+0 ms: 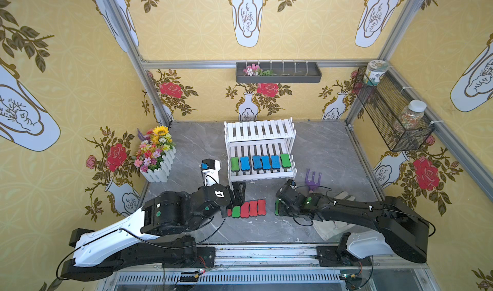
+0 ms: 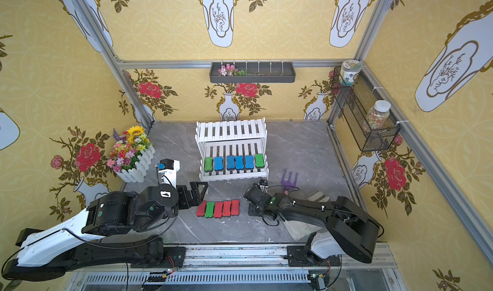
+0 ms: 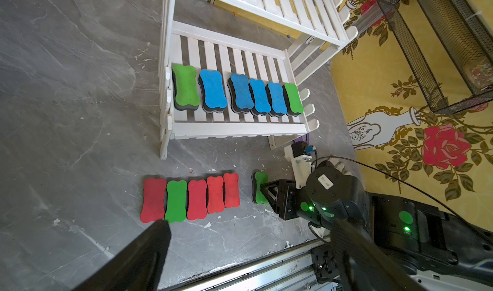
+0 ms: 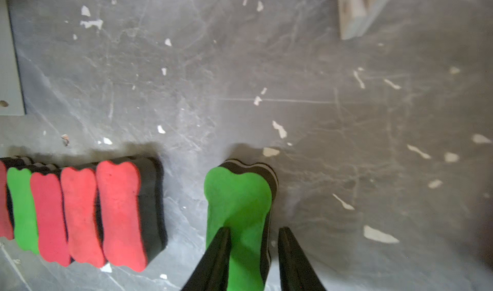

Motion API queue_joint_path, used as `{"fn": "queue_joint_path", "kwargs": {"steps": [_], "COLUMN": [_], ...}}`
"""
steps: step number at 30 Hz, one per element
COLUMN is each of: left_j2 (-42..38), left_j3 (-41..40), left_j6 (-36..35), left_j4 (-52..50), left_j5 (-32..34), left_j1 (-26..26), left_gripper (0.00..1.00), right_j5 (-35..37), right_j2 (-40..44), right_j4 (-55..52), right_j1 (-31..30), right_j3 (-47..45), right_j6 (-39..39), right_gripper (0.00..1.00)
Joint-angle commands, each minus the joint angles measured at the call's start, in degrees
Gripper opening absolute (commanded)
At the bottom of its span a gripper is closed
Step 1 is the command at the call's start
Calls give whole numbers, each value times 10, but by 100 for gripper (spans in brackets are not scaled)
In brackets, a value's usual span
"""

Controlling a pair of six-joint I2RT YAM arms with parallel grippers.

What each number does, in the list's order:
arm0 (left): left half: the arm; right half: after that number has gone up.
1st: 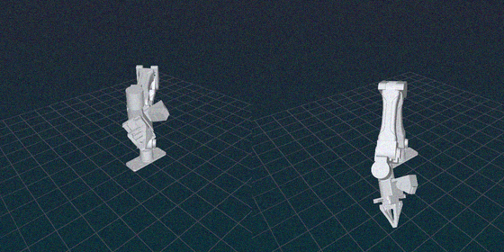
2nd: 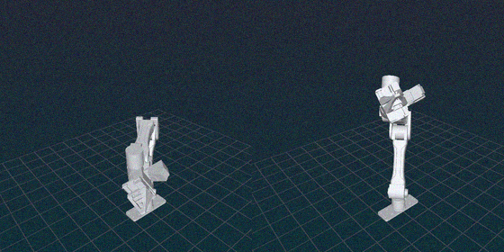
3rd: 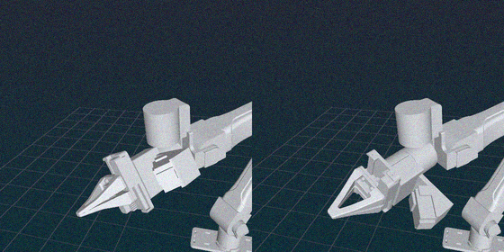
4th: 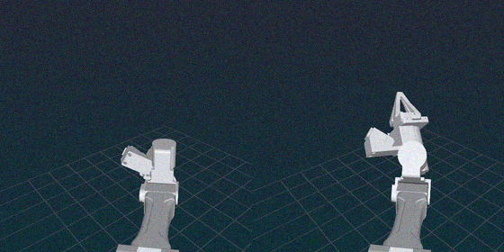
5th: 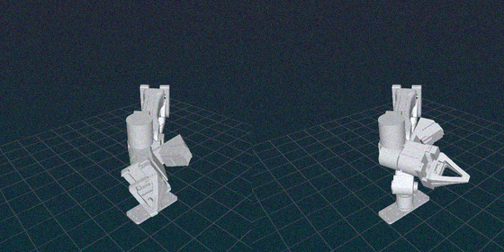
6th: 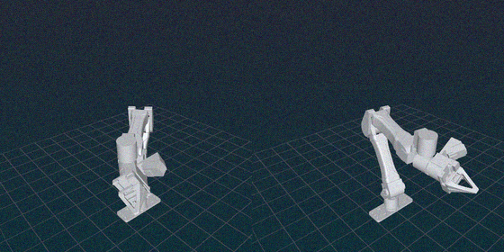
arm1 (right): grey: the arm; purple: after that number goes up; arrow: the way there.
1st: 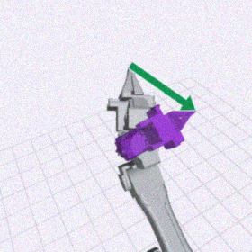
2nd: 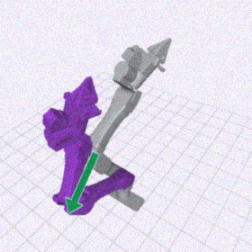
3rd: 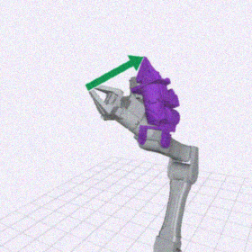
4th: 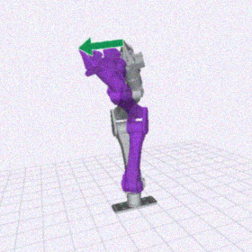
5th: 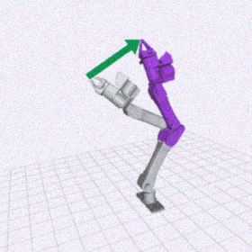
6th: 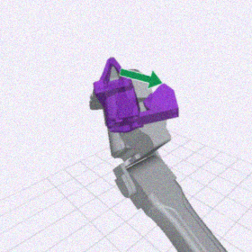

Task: Remove the whiteboard erasers from the shelf
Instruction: Move the whiteboard eraser to the center of the board.

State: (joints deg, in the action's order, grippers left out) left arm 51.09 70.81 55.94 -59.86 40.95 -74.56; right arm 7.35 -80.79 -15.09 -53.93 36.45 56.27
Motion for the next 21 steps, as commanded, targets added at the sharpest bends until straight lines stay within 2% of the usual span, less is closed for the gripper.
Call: {"fn": "queue_joint_path", "kwargs": {"steps": [1,11,21], "left_j2": [2,3,2], "left_j3": [1,-2,1], "left_j6": [-2,4,1], "left_j4": [-9,-18,-20], "left_j5": [10,8,19], "left_j1": [0,0,0], "left_gripper": [100,100,100], "right_j5": [-17,-37,-9], "right_j2": [-27,-65,-58], "right_j4": [14,17,5], "right_j1": [0,-5,-48], "right_j3": [13,52,47], "right_j6": [-26,-63,-33], "right_gripper": [34,34,35]}}
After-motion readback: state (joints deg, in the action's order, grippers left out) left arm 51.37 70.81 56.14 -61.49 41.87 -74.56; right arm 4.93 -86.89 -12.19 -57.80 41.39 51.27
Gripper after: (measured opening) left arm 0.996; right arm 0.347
